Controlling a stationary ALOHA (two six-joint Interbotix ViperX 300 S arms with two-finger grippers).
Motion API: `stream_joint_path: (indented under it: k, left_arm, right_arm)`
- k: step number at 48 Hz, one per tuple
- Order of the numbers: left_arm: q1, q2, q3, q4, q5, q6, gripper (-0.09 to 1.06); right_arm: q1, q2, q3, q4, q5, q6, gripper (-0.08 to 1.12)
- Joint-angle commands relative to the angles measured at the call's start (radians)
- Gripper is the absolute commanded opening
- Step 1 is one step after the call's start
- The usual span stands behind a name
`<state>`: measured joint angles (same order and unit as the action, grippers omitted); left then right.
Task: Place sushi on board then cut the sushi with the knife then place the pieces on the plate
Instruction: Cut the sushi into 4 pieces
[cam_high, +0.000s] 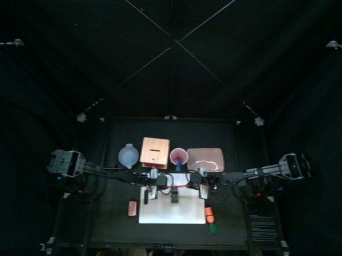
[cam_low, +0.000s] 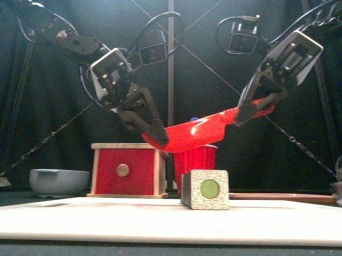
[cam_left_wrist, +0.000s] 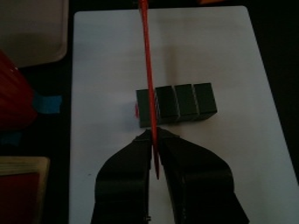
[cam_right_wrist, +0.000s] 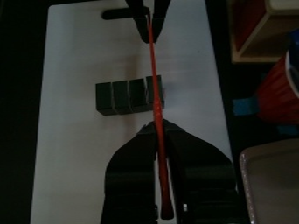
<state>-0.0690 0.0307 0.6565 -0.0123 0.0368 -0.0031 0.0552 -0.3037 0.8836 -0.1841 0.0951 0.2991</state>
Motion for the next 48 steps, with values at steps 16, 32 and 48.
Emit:
stream_joint_path:
  k: [16, 32, 48]
  left_arm:
    - [-0.003, 0.031, -0.009, -0.037, -0.008, 0.002, 0.5]
    - [-0.014, 0.038, -0.015, -0.074, -0.008, 0.002, 0.5]
    - [-0.035, 0.038, -0.017, -0.103, -0.006, 0.002, 0.5]
  right_arm:
    - [0.002, 0.048, -0.014, 0.037, -0.009, 0.0, 0.32]
    - [0.011, 0.061, -0.008, 0.063, -0.009, 0.0, 0.32]
    - [0.031, 0.064, -0.006, 0.089, -0.009, 0.0, 0.32]
